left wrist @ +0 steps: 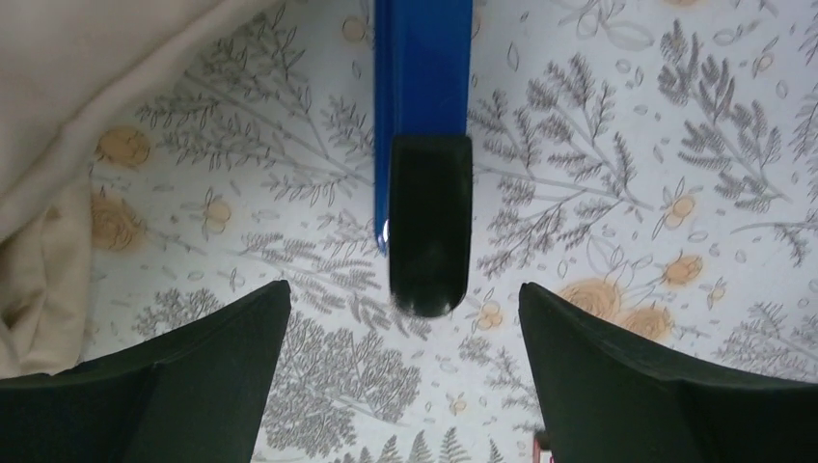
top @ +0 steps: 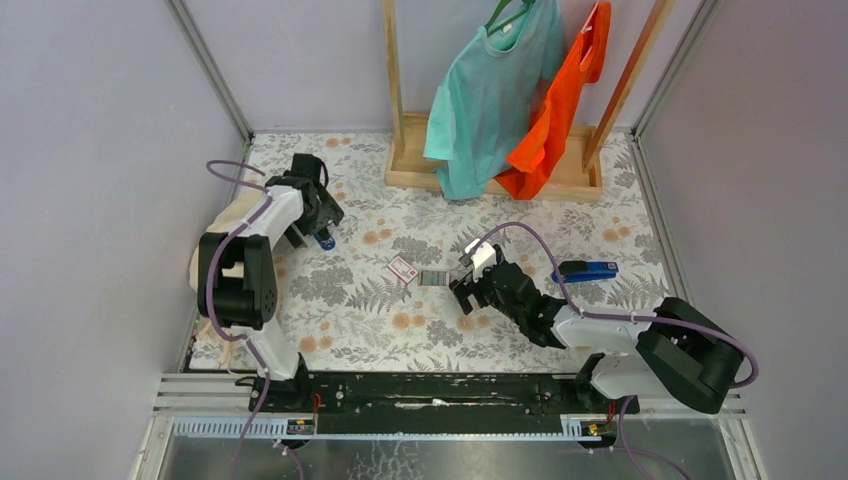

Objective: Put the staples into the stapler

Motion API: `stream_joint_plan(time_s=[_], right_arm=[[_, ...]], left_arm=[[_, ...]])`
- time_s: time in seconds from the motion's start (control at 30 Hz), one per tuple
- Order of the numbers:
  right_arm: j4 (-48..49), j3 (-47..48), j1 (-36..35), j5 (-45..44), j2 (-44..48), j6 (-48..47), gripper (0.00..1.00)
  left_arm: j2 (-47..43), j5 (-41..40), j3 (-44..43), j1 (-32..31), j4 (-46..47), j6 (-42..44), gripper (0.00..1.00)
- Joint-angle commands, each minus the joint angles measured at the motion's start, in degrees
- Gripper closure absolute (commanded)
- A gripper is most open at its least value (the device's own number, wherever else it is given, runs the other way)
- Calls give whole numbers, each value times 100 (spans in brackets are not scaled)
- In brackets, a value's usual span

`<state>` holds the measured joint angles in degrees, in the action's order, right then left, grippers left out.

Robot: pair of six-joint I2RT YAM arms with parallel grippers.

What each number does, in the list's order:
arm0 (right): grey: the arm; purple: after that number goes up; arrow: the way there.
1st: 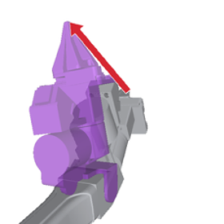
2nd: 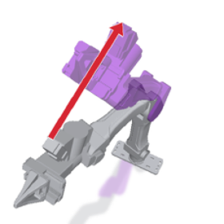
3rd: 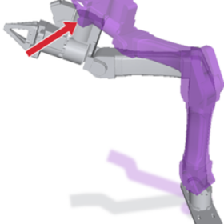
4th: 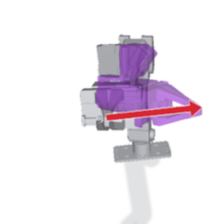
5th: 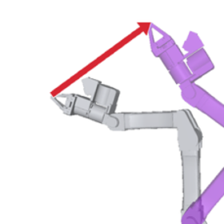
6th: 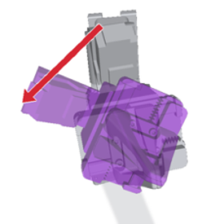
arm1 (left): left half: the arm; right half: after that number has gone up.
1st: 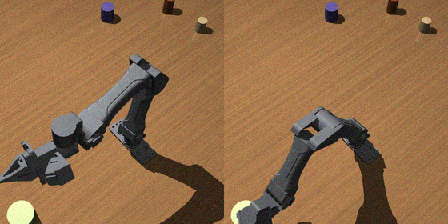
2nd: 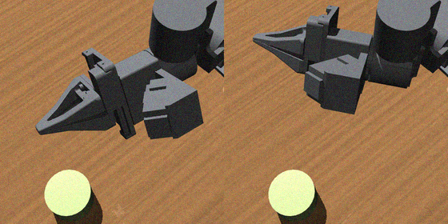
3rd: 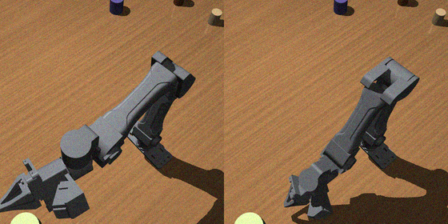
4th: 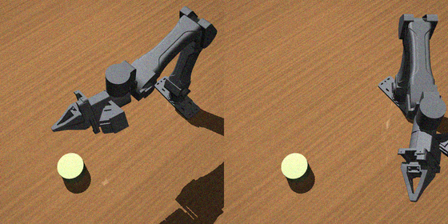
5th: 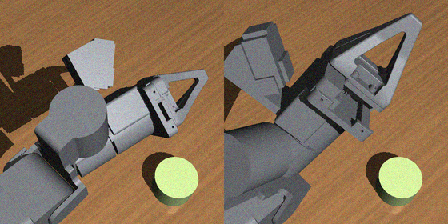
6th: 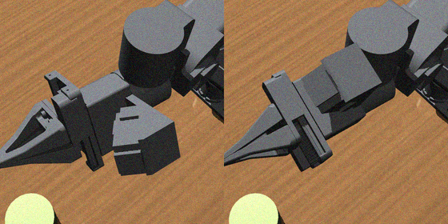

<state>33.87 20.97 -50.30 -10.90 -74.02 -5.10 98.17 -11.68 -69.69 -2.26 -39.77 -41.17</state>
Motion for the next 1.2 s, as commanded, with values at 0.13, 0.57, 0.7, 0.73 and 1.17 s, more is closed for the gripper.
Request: stream_joint_plan(time_s=[0.13,0.57,0.7,0.73,1.17], right_arm=[[393,85,12,-114,45,-102,6],[350,177,17,-148,-102,-177,10],[357,154,19,-118,-60,-153,11],[364,134,15,-87,-22,-133,11],[-305,582,17,343,325,752,12]], left_arm=[[820,122,-885,291,26,342,17],[1144,416,-899,368,101,454,50],[926,453,-758,360,152,498,71],[821,506,-696,366,184,504,75],[-1291,1749,364,25,752,521,97]])
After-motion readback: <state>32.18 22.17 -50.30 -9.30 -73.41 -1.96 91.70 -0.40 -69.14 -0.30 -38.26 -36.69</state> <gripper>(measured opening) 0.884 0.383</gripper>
